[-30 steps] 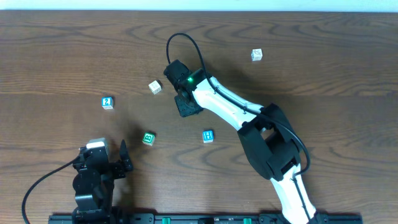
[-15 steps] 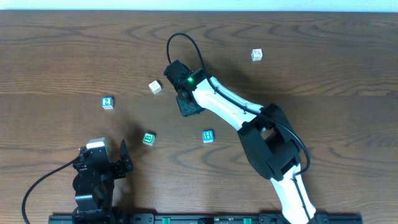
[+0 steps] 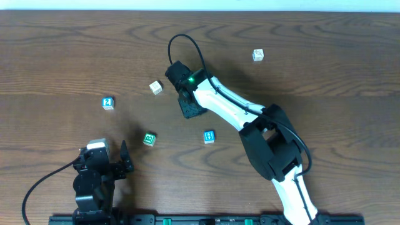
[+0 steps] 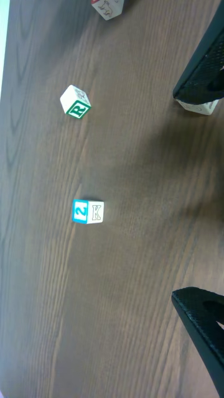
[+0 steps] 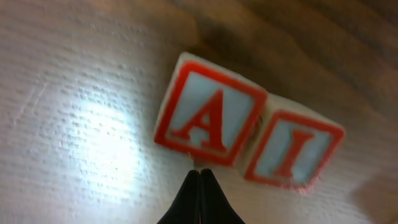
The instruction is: Spell out Ai2
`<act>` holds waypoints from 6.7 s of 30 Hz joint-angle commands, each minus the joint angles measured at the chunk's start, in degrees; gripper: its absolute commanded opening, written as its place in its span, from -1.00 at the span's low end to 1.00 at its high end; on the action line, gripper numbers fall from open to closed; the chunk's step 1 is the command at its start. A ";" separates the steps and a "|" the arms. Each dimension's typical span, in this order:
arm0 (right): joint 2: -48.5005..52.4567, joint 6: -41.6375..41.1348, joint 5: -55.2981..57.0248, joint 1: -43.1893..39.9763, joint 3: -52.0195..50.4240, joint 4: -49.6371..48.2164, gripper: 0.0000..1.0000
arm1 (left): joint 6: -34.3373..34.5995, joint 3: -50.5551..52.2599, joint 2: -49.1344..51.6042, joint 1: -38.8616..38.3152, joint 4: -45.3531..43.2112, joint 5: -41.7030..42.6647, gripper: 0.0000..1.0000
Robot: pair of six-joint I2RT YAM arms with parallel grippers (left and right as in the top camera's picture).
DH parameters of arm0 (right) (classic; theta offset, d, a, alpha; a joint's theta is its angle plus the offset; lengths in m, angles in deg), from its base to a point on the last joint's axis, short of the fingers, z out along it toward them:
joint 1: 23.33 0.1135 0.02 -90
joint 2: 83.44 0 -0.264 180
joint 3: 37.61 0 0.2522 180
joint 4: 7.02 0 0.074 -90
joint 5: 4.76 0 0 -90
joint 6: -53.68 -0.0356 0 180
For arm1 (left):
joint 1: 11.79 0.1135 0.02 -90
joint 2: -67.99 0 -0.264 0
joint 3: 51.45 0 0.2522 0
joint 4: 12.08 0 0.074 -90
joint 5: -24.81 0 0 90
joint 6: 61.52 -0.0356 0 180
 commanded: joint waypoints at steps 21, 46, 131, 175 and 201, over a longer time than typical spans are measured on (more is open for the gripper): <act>-39.93 -2.10 18.36 -13.05 -3.80 19.67 -0.98 | -0.02 0.96 -0.33 0.17 -0.02 -0.61 0.91; -78.99 -8.76 17.03 -18.88 -45.40 7.26 0.99 | -0.02 0.96 -0.33 0.17 -0.02 -0.61 0.91; -78.97 -8.76 17.00 -18.88 -45.42 7.28 0.99 | 10.23 -44.72 96.17 0.09 -15.39 -11.54 0.91; -78.97 -8.76 17.00 -18.88 -45.42 7.28 0.98 | 9.55 -44.72 102.92 0.09 -20.55 -9.40 -0.34; -78.97 -8.76 17.00 -18.88 -45.42 7.28 0.98 | 10.45 -54.77 88.74 -19.39 -9.14 -6.10 -0.89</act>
